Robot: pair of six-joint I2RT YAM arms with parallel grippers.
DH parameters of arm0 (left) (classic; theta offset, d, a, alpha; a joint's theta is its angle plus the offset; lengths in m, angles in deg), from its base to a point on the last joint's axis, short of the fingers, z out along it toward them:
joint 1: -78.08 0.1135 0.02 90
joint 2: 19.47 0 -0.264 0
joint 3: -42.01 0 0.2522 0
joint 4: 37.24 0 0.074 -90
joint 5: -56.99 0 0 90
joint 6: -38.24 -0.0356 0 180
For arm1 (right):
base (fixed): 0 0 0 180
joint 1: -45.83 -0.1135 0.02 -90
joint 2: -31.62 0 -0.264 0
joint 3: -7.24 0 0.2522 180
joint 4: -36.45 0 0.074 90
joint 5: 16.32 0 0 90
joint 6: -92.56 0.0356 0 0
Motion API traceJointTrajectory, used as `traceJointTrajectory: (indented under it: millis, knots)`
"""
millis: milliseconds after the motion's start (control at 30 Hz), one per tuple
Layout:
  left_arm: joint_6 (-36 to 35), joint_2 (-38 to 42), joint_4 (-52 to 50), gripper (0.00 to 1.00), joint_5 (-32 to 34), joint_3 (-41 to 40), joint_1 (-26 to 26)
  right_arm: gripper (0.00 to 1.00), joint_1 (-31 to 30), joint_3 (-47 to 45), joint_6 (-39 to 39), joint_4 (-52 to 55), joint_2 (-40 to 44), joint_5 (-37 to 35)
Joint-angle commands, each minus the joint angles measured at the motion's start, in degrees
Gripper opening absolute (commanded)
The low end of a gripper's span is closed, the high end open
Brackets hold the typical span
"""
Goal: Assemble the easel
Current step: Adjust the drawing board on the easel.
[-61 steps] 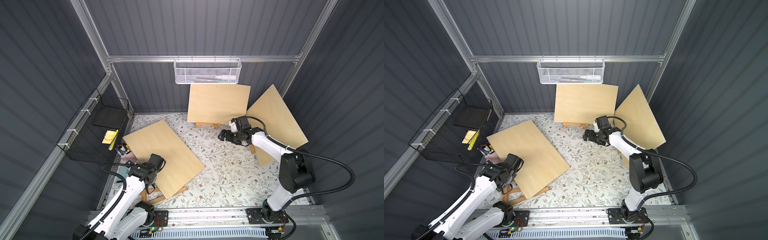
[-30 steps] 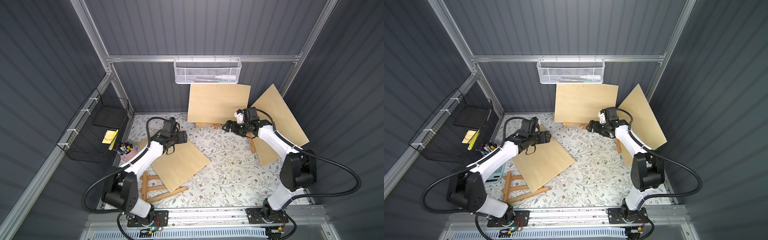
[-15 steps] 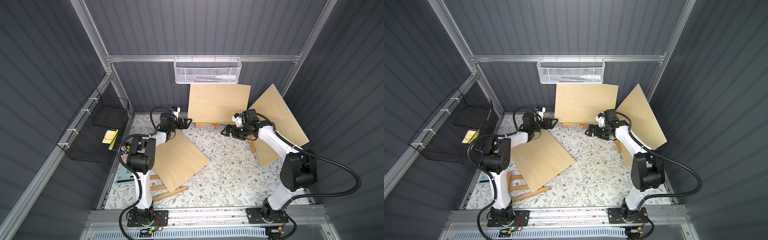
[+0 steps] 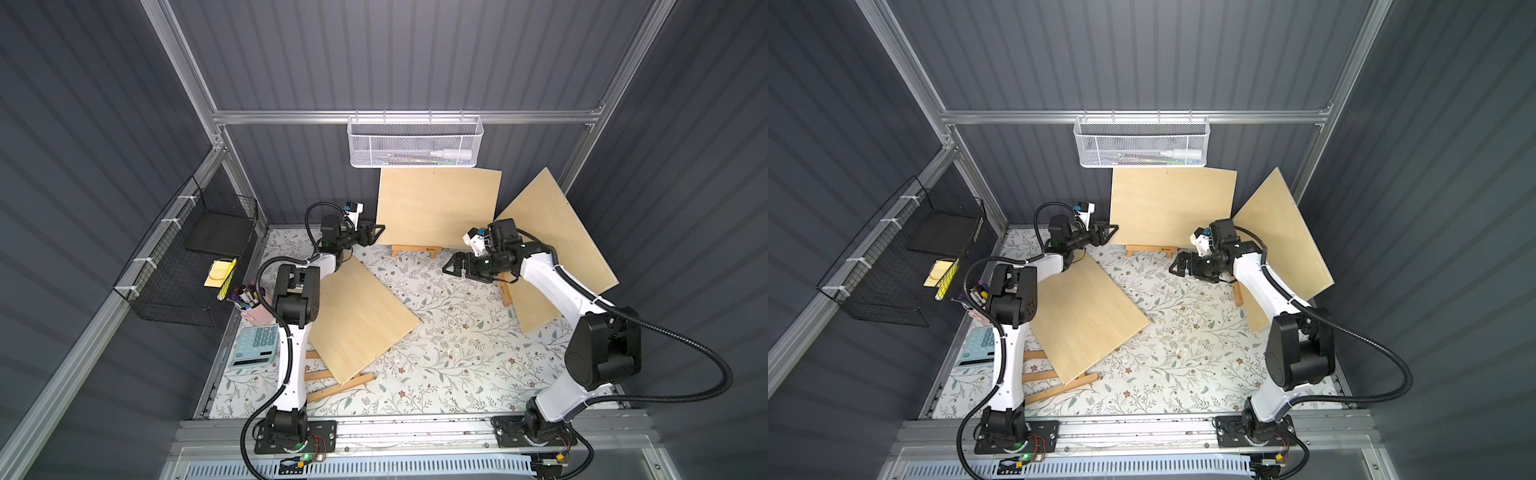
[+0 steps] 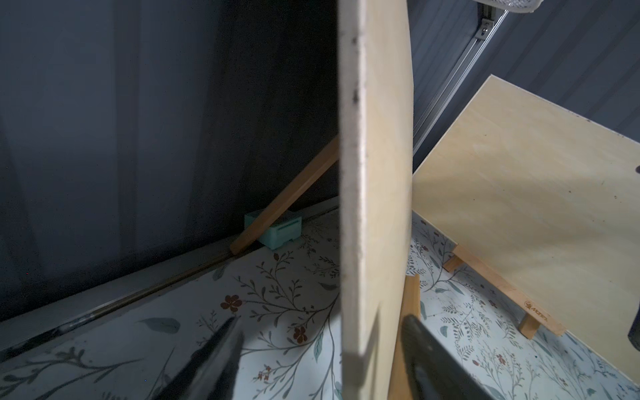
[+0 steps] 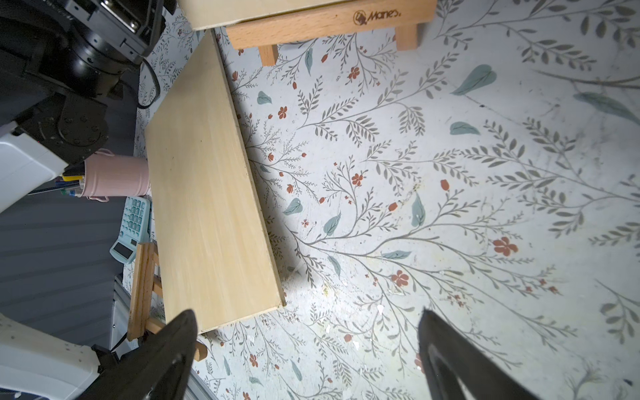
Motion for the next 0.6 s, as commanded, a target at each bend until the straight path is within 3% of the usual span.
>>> traceJointTrajectory:
  millis: [0,100,267,433,567]
  knots:
    - [0.53,-2.78,0.34,0.62,-4.57,4.14,0.31,0.99,-0.53,-0.76,-1.58,2.78,1.3,0.8]
    - [0.48,-4.5,-0.21,0.49,-6.24,6.44,0.31,0.99,-1.04,-0.62,-2.04,3.96,1.53,-0.15]
    - [-0.04,-7.12,-2.68,0.36,-8.39,9.34,0.33,0.99,-1.75,-0.76,-2.61,5.46,0.98,-2.22]
    - [-4.44,-5.83,-6.43,0.06,-7.04,5.84,0.4,0.99,-2.68,0.32,-2.59,5.74,-0.58,-2.51]
    - [-7.85,-3.35,-8.64,0.0,-2.34,1.53,0.98,0.99,-3.67,1.86,-2.4,5.58,-1.59,-2.89]
